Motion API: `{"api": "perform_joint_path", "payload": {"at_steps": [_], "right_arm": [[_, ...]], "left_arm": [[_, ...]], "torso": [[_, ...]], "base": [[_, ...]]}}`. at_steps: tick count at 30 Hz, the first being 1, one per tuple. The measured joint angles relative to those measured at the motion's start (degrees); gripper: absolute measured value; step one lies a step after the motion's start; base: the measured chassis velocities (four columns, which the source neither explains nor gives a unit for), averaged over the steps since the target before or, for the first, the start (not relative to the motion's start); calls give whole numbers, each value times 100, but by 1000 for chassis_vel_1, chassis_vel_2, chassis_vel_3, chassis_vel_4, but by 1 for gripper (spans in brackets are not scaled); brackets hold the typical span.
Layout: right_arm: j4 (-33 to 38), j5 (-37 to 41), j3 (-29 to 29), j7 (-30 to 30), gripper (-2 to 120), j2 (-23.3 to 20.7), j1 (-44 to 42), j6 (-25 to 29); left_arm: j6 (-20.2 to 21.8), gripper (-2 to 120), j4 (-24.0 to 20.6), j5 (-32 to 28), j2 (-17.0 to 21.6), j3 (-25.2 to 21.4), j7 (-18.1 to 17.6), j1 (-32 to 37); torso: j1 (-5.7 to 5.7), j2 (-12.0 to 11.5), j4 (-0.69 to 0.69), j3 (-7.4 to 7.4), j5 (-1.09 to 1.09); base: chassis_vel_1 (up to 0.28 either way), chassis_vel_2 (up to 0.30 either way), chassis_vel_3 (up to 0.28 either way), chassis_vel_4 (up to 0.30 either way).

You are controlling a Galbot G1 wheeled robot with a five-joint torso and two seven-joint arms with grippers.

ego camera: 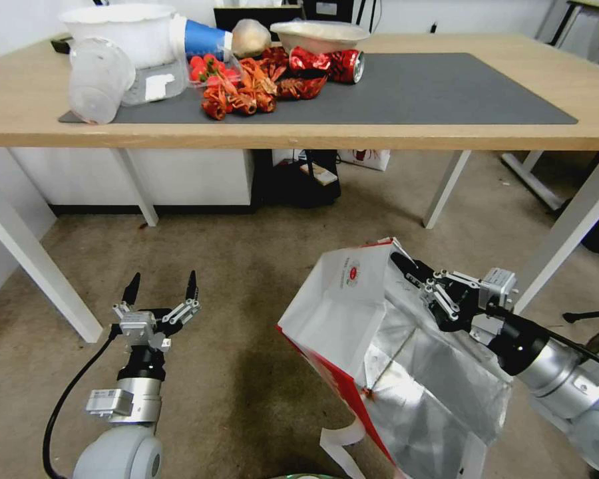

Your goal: Pick up the food delivery bag from the floor and place it on the table.

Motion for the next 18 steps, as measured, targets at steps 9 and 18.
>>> {"api": "perform_joint_path", "payload": {"at_steps": [9, 18], "right_arm": [[242, 152, 77, -47, 0, 31, -11, -18], [367, 467, 223, -67, 0, 0, 6, -95]], "left_arm": [[4, 100, -23, -142, 25, -42, 25, -16], [-91, 100, -12, -286, 104, -113, 214, -41]], "torso": [[0, 0, 0, 0, 1], [0, 0, 0, 0, 0]], "base": [[0, 0, 0, 0], [0, 0, 0, 0]]}}
